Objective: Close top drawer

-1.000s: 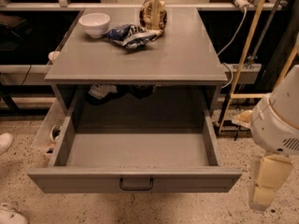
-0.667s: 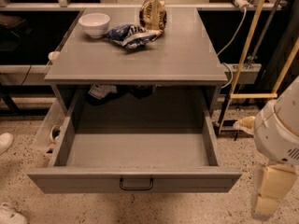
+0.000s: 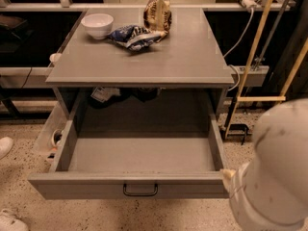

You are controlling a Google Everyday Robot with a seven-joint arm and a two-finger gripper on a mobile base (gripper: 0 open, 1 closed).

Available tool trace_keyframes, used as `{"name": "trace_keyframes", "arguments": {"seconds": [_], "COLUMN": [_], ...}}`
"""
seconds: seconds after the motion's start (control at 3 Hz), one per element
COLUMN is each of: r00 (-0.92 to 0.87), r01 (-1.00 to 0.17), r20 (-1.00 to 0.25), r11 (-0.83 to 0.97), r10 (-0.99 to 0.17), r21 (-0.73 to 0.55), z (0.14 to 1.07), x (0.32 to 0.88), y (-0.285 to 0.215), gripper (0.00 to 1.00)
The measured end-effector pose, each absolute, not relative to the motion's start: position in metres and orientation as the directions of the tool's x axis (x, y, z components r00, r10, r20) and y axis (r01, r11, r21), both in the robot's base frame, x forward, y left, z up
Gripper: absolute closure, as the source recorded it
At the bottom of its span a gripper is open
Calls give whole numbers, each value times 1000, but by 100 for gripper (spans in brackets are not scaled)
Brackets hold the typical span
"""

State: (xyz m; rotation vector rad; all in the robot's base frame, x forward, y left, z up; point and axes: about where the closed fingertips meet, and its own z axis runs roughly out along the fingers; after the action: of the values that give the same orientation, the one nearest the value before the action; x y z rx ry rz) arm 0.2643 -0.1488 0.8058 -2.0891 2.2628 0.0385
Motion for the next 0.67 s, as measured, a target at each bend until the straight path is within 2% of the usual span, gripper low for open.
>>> {"name": "trace_keyframes", "arguments": {"seconds": [0.33,0.67], "r00": [-61,-113], "r01": [-995,-966], "r20": [25,85], "r11": [63,129], "r10": [-998,-990], "r21": [79,225], "z": [758,718], "x": [242,238], "y": [-141,-156], "gripper": [0,0]}}
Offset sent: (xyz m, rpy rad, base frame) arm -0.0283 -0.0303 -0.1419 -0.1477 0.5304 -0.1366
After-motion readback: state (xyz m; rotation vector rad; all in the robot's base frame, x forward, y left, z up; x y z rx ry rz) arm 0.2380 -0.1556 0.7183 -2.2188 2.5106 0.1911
